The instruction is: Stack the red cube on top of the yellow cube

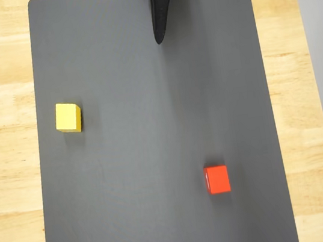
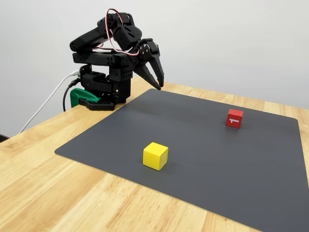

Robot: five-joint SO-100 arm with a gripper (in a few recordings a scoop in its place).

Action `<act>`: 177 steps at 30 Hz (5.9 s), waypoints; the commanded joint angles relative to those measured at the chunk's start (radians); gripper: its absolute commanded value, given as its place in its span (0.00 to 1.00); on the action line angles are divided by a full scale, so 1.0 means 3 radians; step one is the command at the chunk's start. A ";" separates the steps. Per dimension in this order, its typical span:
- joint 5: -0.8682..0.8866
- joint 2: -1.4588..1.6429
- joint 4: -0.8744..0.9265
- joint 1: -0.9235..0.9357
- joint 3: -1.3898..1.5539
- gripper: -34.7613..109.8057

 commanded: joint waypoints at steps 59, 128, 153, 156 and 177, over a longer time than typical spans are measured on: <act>0.0010 0.0010 0.0020 0.0051 0.0000 0.24; 0.0010 0.0010 0.0020 0.0051 0.0000 0.24; 0.0010 0.0010 0.0020 0.0051 0.0000 0.24; 0.0010 0.0010 0.0020 0.0051 0.0000 0.24; 0.0066 0.0010 0.0000 0.0092 0.0000 0.27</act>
